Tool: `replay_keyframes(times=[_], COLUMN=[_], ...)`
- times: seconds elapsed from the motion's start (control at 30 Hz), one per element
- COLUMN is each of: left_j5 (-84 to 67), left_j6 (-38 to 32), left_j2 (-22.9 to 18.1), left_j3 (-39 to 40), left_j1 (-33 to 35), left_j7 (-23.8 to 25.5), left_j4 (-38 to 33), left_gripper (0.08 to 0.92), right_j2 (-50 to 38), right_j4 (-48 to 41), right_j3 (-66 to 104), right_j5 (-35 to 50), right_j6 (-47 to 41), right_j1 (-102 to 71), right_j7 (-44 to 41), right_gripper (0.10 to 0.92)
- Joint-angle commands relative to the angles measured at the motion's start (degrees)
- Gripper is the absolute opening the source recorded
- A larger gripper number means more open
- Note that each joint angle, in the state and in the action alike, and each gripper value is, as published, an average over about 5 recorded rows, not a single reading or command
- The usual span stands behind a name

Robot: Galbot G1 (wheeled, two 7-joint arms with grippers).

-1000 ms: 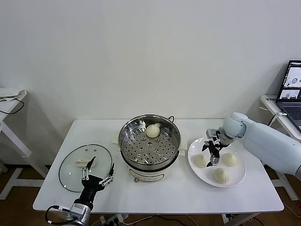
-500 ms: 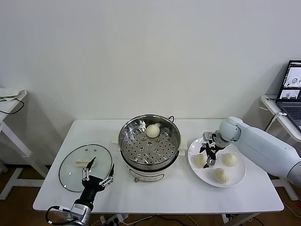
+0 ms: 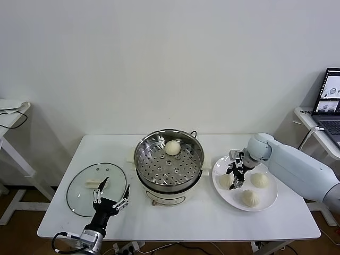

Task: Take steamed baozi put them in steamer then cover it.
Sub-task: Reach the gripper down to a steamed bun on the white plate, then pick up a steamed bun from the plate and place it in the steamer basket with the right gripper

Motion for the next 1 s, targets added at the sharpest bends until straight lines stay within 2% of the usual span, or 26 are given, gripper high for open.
replay_keyframes(times=[0.03,0.3,0.7,1.0], left_j5=[0.0,0.0,0.5,0.8], left_j6=[0.1,0.2,0.1,0.2], left_j2=[0.0,0.0,-0.2,-0.2], left_j3=[0.0,-0.1,0.3,0.5], left_j1=[0.0,0.2,1.0,1.6], left_j7=[0.0,-0.1,-0.4,-0.6], left_j4=[-0.1,-0.8,-2.1,-3.3], left_gripper=[0.823,0.823,0.823,0.823], right_j2=[-0.2,-5.1,-18.3,-18.2], right_j4=[0.1,4.3,19.2,29.6], right_j3=[0.3,-3.1,-19.0,-35.1], right_j5=[-0.1,4.7,18.5,29.1], right_j6=[0.0,-0.9,-5.4,-11.3], right_j1=[-0.1,5.0,27.7,49.6], right_j7=[-0.2,-1.1,-3.9,-3.4], right_gripper=[0.689,0.687,0.694,0.689])
